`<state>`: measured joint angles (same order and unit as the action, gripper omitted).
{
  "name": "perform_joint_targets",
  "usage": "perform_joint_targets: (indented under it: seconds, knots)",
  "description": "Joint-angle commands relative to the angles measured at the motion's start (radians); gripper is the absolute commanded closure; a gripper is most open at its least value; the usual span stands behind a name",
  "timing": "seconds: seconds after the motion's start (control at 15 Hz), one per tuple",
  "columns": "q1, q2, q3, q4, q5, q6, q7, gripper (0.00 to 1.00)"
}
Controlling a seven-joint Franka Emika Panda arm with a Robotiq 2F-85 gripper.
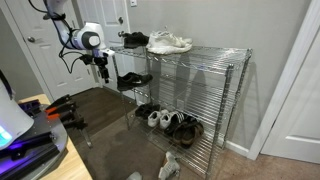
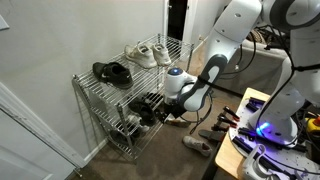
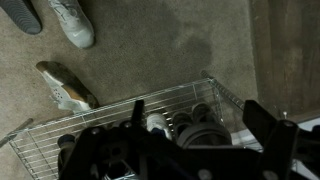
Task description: Remove the black shoe from the middle rack and put it on the right side of the black shoe on the top rack
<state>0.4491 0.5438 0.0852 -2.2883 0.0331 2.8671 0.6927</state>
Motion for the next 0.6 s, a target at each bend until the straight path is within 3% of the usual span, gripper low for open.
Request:
perform_joint_targets:
  seconds: [0.0, 0.33, 0.53]
  knots:
    - [0.096, 0.098, -0.075, 0.085, 0.049, 0.120, 0.133, 0.00]
    - [0.184, 0.184, -0.197, 0.181, 0.133, 0.224, 0.259, 0.00]
    - [0.268, 0.214, -0.307, 0.214, 0.179, 0.262, 0.334, 0.00]
